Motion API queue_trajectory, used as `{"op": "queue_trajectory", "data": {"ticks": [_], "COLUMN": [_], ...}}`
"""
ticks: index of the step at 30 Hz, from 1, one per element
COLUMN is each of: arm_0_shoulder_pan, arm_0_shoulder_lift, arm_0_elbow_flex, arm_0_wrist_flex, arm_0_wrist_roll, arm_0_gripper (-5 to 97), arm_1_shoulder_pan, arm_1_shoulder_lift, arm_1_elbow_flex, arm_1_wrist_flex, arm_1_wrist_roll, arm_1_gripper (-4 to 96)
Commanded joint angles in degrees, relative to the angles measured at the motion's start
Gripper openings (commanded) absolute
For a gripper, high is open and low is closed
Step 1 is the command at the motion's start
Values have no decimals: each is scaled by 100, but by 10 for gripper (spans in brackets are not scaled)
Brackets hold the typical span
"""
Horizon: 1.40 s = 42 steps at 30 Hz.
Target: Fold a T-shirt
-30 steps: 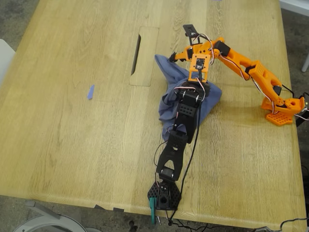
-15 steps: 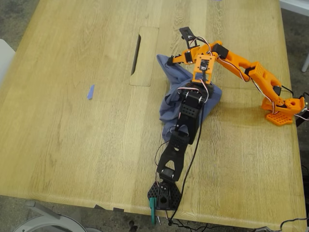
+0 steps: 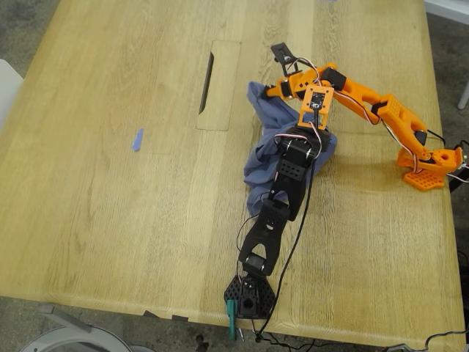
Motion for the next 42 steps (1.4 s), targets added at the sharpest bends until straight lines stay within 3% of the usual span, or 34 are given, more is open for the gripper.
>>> {"op": "queue_trajectory", "data": {"ticks": [1,5,15,27,36,42], "arm_0_shoulder_pan": [79,-70,-483,-457,-378,-369], "arm_0_shoulder_lift": [659,1257,4236,5836,6521,6609], "arm_0_elbow_flex": [88,1028,5405,7778,9167,9712], "arm_0_wrist_flex": [97,97,88,-18,-492,-949], "arm_0_wrist_roll": [-53,-35,18,-44,-97,-132], "arm_0_gripper": [-2,-2,-2,-2,-2,-2], "arm_1_shoulder_pan": [0,0,9,-167,-185,-167], "arm_1_shoulder_lift": [396,114,-53,237,1310,2628], "arm_1_elbow_flex": [-448,-1178,-1705,-1644,26,2188], "arm_1_wrist_flex": [457,1143,2039,3041,3041,3041], "arm_1_wrist_roll": [-35,-70,-97,0,88,-44], "arm_1_gripper": [2,2,1,1,1,1]}}
